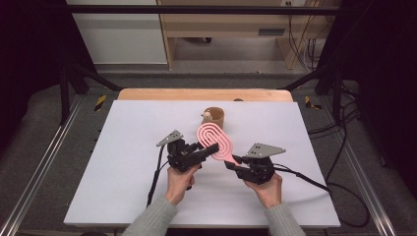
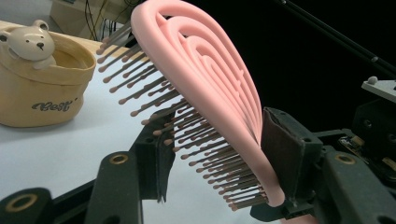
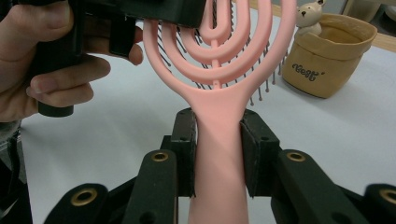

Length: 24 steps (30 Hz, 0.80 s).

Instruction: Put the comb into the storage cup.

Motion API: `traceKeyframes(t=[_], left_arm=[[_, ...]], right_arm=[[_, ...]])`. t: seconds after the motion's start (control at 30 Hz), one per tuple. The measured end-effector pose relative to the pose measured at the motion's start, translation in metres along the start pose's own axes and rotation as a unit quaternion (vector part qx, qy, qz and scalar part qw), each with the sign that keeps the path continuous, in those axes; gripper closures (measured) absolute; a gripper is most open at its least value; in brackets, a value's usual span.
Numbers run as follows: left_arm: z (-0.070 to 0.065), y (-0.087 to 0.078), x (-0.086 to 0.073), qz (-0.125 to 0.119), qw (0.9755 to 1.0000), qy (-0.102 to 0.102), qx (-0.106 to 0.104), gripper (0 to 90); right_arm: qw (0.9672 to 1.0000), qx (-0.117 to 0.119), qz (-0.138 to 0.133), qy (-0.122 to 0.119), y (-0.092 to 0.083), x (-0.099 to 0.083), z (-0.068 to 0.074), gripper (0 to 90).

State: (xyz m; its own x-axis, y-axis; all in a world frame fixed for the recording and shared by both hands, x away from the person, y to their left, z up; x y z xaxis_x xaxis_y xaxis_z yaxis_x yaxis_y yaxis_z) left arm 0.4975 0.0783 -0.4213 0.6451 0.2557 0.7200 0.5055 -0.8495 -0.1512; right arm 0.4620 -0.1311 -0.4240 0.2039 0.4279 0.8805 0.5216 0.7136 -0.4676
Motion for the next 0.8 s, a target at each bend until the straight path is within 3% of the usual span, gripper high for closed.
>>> traceKeyframes(t=[0.47,0.8], left_arm=[[-0.0002,0.0,0.0003,-0.006,0.9996,-0.028,-0.005,50.2],[-0.0046,-0.0017,0.0,-0.019,0.9993,-0.027,-0.017,55.7]], right_arm=[[1.0,-0.001,-0.003,-0.001,0.0014,-0.0006,0.0004,69.9],[1.0,0.001,-0.005,-0.002,0.0024,-0.001,0.0011,70.4]])
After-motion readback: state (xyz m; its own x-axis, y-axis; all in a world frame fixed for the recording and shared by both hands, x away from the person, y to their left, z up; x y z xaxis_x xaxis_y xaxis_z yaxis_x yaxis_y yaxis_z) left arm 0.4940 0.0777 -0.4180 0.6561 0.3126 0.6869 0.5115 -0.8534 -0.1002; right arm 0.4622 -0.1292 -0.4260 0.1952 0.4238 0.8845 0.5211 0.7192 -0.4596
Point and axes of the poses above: each handheld gripper's, and its own axes: y roughly forward along the jaws, x roughly out of its top, z roughly to its left, the point moved 3 cm from there along y, roughly forward along the jaws, and after that the axes turned 11 degrees about -y, right-handed, at the moved point
